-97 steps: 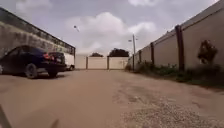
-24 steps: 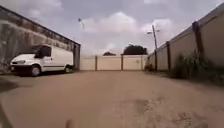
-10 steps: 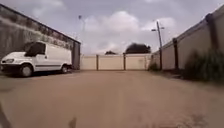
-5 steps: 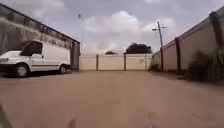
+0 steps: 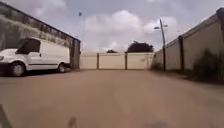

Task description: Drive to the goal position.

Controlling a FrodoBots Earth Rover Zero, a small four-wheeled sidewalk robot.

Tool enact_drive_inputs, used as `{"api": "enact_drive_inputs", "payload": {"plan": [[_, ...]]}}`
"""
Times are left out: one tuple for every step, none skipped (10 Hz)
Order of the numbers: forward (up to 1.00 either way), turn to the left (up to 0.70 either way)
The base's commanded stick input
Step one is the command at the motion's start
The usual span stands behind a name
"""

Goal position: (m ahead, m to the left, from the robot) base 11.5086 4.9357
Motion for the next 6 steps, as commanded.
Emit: {"api": "enact_drive_inputs", "payload": {"plan": [[0.70,0.00],[0.70,0.00],[0.70,0.00],[0.70,0.00],[0.70,0.00],[0.70,0.00]]}}
